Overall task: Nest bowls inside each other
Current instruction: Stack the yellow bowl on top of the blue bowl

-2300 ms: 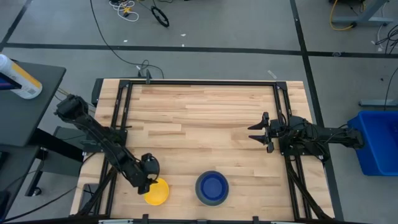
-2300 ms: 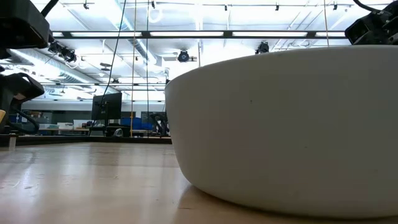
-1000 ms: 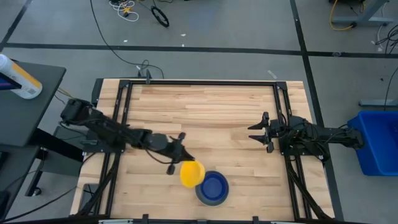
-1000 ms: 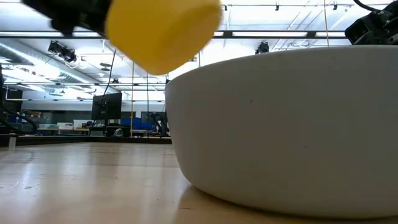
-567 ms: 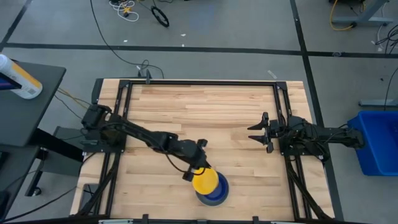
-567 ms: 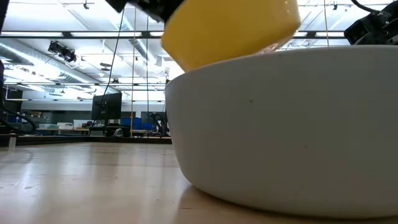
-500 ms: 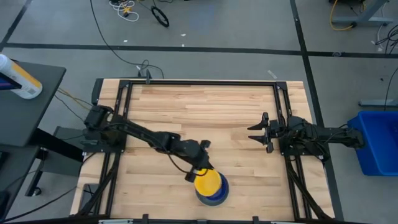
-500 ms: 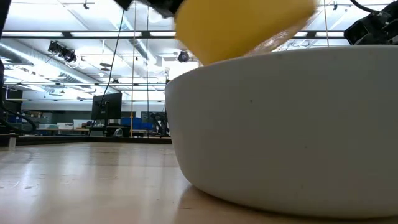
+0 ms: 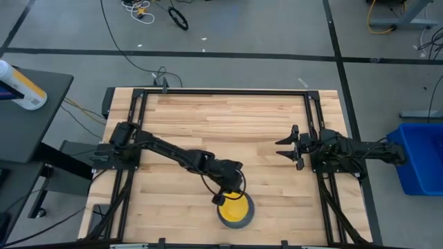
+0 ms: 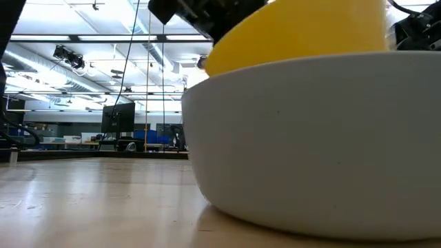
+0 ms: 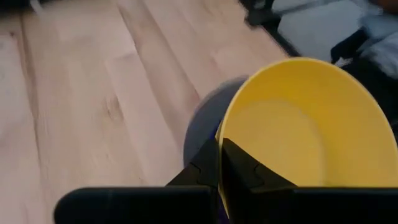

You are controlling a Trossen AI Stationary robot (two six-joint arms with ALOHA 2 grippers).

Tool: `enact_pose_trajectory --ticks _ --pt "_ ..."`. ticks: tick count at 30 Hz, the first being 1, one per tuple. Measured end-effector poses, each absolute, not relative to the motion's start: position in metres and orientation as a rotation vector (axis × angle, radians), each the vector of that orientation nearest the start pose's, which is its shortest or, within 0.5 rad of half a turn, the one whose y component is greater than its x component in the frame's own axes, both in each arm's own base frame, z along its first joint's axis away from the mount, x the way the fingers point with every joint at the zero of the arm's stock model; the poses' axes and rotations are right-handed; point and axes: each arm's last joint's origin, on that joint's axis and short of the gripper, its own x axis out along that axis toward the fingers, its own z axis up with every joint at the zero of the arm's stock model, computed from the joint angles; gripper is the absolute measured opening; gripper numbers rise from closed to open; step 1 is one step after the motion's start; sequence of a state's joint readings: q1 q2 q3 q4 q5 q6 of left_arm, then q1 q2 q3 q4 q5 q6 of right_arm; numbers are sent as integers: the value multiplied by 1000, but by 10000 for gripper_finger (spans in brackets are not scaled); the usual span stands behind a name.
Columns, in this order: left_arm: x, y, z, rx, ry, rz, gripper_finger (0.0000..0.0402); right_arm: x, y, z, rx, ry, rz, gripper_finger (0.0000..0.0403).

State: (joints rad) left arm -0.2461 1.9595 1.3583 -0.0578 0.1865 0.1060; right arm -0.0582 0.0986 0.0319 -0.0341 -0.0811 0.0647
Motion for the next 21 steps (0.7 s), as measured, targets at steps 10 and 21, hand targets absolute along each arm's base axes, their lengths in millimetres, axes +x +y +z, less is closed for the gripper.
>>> enact_pose_trajectory --ticks 10,21 --pt "417 -109 189 73 722 -500 6 102 -4 163 74 109 20 194" --pt "416 -110 179 42 784 -530 6 102 -4 163 74 108 19 192"
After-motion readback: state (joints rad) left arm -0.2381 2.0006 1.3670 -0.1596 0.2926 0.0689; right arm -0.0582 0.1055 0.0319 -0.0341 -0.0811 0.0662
